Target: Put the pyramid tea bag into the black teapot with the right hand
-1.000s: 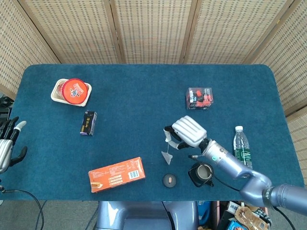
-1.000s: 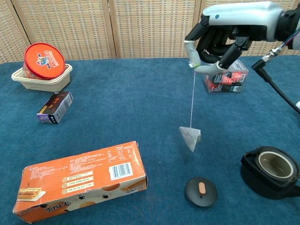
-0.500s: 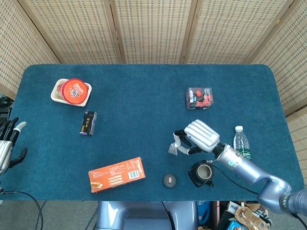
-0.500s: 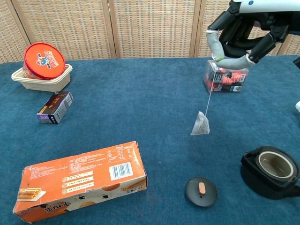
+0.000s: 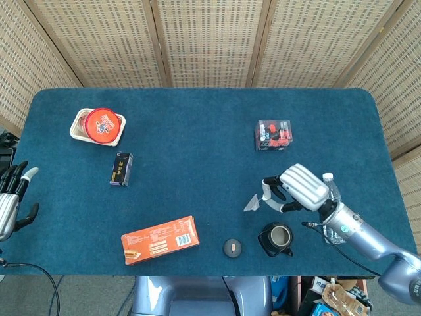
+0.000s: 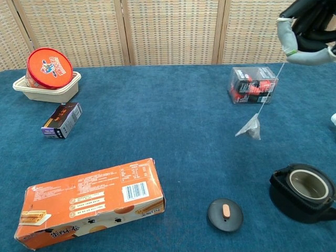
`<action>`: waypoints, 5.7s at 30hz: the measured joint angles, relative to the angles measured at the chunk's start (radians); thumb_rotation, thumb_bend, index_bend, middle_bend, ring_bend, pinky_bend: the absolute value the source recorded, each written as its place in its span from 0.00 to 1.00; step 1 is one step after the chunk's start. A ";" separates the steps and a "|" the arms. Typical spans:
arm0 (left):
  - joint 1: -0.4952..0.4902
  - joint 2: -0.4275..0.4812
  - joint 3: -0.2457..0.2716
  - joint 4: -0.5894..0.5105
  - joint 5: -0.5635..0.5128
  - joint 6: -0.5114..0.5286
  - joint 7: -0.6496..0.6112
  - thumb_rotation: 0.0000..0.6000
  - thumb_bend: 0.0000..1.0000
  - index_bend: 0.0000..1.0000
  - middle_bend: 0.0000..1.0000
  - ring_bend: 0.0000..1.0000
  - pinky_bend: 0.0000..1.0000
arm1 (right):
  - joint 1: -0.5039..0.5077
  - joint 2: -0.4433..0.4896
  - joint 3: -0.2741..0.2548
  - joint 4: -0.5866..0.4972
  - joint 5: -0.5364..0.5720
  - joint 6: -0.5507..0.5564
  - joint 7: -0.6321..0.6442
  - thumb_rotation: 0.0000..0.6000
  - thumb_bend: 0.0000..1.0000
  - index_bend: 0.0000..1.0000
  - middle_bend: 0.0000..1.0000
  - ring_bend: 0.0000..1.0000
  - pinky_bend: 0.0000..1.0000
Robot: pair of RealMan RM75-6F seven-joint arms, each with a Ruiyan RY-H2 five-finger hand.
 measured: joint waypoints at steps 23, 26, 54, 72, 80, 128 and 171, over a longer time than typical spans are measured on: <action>-0.001 0.006 0.003 -0.041 0.007 0.002 0.043 1.00 0.44 0.09 0.00 0.00 0.00 | -0.106 0.043 -0.064 0.058 -0.028 0.101 0.079 1.00 0.82 0.73 0.89 0.94 1.00; -0.001 0.005 0.004 -0.044 0.006 0.002 0.047 1.00 0.44 0.09 0.00 0.00 0.00 | -0.117 0.044 -0.070 0.064 -0.033 0.113 0.084 1.00 0.82 0.73 0.89 0.94 1.00; 0.001 0.002 0.010 -0.062 0.002 -0.003 0.071 1.00 0.44 0.09 0.00 0.00 0.00 | -0.199 0.027 -0.114 0.112 -0.072 0.197 0.131 1.00 0.83 0.74 0.89 0.94 1.00; -0.003 0.000 0.012 -0.069 0.007 -0.008 0.077 1.00 0.44 0.09 0.00 0.00 0.00 | -0.252 0.030 -0.133 0.117 -0.079 0.247 0.133 1.00 0.84 0.74 0.89 0.94 1.00; 0.002 -0.002 0.016 -0.070 0.006 -0.005 0.077 1.00 0.44 0.09 0.00 0.00 0.00 | -0.260 0.014 -0.143 0.121 -0.096 0.249 0.129 1.00 0.84 0.74 0.89 0.94 1.00; 0.010 -0.033 0.024 0.013 -0.008 -0.023 0.005 1.00 0.44 0.09 0.00 0.00 0.00 | -0.180 0.030 -0.126 -0.063 -0.118 0.114 -0.017 1.00 0.84 0.74 0.89 0.94 1.00; 0.010 -0.010 0.016 0.006 -0.004 -0.017 0.005 1.00 0.44 0.09 0.00 0.00 0.00 | -0.161 -0.014 -0.119 0.039 -0.085 0.070 -0.065 0.18 0.84 0.38 0.87 0.94 1.00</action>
